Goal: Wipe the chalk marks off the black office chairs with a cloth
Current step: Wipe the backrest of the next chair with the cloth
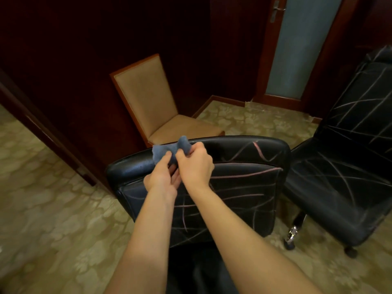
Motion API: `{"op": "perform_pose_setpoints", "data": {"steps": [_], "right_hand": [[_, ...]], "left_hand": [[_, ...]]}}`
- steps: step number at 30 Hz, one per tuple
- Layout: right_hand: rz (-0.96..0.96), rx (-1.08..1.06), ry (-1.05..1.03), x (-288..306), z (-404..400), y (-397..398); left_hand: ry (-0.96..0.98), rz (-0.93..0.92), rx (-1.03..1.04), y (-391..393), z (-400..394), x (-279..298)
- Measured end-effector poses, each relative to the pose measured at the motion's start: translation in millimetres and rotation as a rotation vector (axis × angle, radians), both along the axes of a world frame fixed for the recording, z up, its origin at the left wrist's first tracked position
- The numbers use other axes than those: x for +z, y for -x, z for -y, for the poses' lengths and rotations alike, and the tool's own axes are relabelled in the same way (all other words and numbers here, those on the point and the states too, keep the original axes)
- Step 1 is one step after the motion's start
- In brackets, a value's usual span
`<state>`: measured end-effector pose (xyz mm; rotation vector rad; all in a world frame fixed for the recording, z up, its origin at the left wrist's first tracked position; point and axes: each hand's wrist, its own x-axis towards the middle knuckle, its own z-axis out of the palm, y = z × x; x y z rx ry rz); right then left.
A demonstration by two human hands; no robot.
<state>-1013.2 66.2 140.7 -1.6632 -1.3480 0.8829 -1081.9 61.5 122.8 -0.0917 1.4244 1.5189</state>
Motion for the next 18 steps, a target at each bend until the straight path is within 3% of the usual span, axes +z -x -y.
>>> {"op": "perform_pose_setpoints", "data": {"steps": [5, 9, 13, 18], "right_hand": [[-0.074, -0.002, 0.046, 2.8, -8.3, -17.6], [-0.158, -0.163, 0.083, 3.0, -18.1, -77.4], [-0.121, -0.220, 0.110, -6.7, -21.5, -135.4], [-0.364, -0.267, 0.150, -11.8, -25.5, -95.8]], "left_hand": [[0.081, -0.169, 0.067, -28.6, -4.2, 18.3], [0.046, -0.250, -0.014, -93.2, -14.5, 19.9], [-0.004, -0.248, -0.179, -142.2, -22.1, 16.0], [-0.021, -0.134, -0.036, -118.1, -19.4, 19.8]]}}
